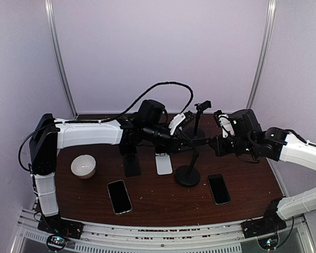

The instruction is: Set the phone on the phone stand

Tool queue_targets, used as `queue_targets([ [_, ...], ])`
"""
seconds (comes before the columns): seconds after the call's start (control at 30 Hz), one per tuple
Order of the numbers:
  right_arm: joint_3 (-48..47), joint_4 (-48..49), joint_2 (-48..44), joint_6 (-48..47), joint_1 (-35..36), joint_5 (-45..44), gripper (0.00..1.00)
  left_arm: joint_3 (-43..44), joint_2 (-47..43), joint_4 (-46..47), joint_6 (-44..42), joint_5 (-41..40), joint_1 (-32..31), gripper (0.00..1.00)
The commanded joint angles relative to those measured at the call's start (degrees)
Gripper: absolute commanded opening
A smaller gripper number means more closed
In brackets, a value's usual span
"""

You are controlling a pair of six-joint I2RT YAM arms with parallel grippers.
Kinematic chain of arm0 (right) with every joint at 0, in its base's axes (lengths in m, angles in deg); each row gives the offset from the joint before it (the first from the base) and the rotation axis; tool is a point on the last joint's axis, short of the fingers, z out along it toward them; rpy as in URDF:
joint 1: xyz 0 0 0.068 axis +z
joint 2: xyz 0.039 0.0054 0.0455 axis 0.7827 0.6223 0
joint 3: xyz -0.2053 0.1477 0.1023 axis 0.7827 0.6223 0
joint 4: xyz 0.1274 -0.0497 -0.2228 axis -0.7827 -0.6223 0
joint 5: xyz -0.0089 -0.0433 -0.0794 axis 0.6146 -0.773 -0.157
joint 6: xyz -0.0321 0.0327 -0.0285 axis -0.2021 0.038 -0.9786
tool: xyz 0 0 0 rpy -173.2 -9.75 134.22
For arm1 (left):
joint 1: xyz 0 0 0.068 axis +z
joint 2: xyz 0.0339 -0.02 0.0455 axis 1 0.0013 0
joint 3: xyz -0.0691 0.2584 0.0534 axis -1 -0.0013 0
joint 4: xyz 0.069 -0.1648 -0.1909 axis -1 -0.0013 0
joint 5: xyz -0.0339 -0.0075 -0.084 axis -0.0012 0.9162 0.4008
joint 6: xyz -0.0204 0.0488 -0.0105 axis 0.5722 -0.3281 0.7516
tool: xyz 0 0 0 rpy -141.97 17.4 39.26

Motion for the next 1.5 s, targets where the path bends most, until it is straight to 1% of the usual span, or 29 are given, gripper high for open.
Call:
queue_targets([
  [0.0, -0.32, -1.23, 1.49, -1.14, 1.53, -2.96, 0.00, 0.30, 0.62, -4.88, -0.66, 2.21, 0.42, 0.00],
  [0.2, -1.17, 1.10, 1.80, -0.65, 3.19, -1.76, 0.00, 0.50, 1.03, -5.23, -1.18, 1.99, 0.12, 0.00],
  [0.47, -1.29, 0.23, 2.50, -0.56, 3.70, -1.96, 0.00, 0.72, 1.16, -5.14, -1.39, 2.00, 0.12, 0.00],
  [0.73, -1.49, 0.61, 3.13, -0.01, 3.71, -1.09, 0.12, 0.71, 1.09, -5.24, -1.37, 2.11, 0.12, 0.00],
  [1.03, -1.48, 1.85, 3.75, 0.34, 3.86, 1.22, 0.19, 0.66, 1.12, -5.24, -1.38, 2.30, 0.12, 0.00],
  [1.13, -1.14, 1.69, 2.56, 0.11, 3.80, 1.22, 0.25, 0.68, 1.10, -5.23, -1.38, 2.43, 0.12, 0.00],
  [1.23, -0.05, 1.44, 0.50, -0.07, 3.76, 0.20, 0.36, 0.61, 1.10, -4.64, -1.09, 3.13, 0.12, 0.00],
  [1.33, 1.79, 1.93, -1.44, -0.11, 3.54, -0.06, 0.42, 0.58, 1.15, -3.56, -0.58, 4.55, 0.12, 0.00],
  [1.4, 3.10, 2.86, -2.89, -0.41, 3.52, 1.59, 0.47, 1.22, 1.13, -4.89, -3.09, 6.02, 0.21, 0.00],
  [1.47, 4.57, 4.48, -5.04, -0.83, 2.72, 4.18, 0.52, 3.03, 1.13, -8.53, -7.74, 8.63, 0.40, 0.00],
])
